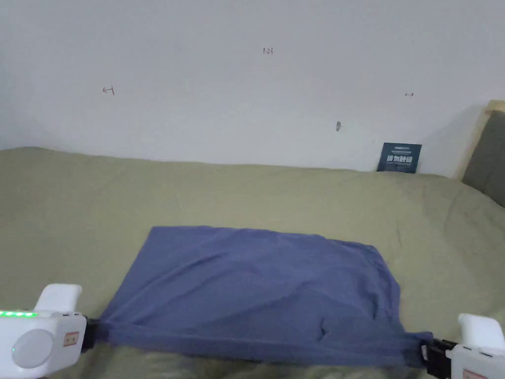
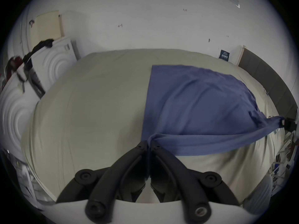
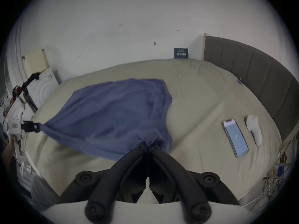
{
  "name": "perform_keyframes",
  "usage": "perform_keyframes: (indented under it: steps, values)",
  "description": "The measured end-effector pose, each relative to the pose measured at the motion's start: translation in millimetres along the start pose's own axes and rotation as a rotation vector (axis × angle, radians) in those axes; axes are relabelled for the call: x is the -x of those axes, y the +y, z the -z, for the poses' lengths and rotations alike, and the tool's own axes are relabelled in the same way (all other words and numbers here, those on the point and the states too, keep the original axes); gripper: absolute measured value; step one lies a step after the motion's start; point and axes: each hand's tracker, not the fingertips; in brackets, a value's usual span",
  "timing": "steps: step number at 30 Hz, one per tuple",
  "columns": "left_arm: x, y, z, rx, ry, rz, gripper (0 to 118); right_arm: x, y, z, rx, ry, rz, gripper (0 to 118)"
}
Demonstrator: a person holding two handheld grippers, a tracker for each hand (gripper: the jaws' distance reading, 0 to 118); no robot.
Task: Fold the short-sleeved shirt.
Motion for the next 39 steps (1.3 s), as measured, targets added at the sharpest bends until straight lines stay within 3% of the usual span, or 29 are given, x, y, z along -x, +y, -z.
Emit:
perform_keyframes:
  steps: [2,11,17,18,19,20,21,22,23,27,28,29,30,31,32,36,39]
  values:
    - [8.0,-25.6,-15.0,0.015,-0.03,-0.053,2,-1.6,-26.6,-15.4,0.004,-0.007,-0.003,2]
    - [14.1,-78.6,-66.2,-0.001,-0.023,-0.056,2,-12.0,-83.3,-55.3,0.041,0.003,-0.006,2]
    - [6.2,-91.2,-65.4,0.011,-0.015,-0.028,3,-14.3,-89.3,-51.5,0.058,0.0,0.053,3]
    - [7.3,-91.4,-63.2,0.009,-0.017,-0.031,3,-13.2,-90.2,-51.6,0.063,0.0,0.07,7]
    - [6.5,-92.2,-62.6,0.005,-0.026,-0.041,7,-13.3,-90.7,-52.6,0.036,0.008,0.081,21]
    - [6.2,-92.2,-62.7,0.001,-0.026,-0.055,37,-12.8,-90.6,-52.8,0.018,0.006,0.062,69]
    - [7.4,-92.3,-62.8,-0.011,-0.029,-0.066,78,-11.1,-88.8,-50.3,0.024,-0.003,0.059,109]
    - [7.6,-91.9,-62.7,-0.012,-0.036,-0.066,113,-10.1,-89.0,-48.0,0.042,-0.027,0.061,117]
    - [6.6,-92.0,-65.5,-0.019,-0.032,-0.072,118,-10.8,-84.0,-51.3,0.015,-0.002,0.051,113]
    - [-1.2,-97.1,-49.0,-0.069,-0.01,-0.063,116,-8.6,-88.3,-56.9,0.004,-0.012,0.061,115]
    - [-2.1,-94.5,-81.1,-0.078,0.0,-0.061,110,-6.3,-88.1,-57.9,0.004,-0.019,0.055,113]
    - [-2.2,-95.5,-85.7,-0.088,0.013,-0.059,91,-3.5,-86.7,-61.9,0.006,-0.023,0.052,99]
    - [-1.2,-97.7,-89.1,-0.113,0.025,-0.063,69,-0.2,-85.9,-67.9,-0.004,-0.024,0.051,76]
    - [0.2,-99.7,-91.7,-0.127,0.031,-0.064,38,0.7,-87.2,-70.7,-0.022,-0.023,0.049,44]
    - [4.9,-101.8,-105.6,-0.122,0.04,-0.07,0,2.1,-88.6,-71.9,-0.024,-0.024,0.049,2]
    - [17.9,-110.2,-105.0,-0.088,0.027,-0.094,0,-1.3,-90.0,-72.3,-0.027,-0.019,0.076,2]
    - [22.1,-114.8,-100.0,-0.053,0.021,-0.075,1,1.9,-99.0,-72.4,-0.034,-0.037,0.051,2]
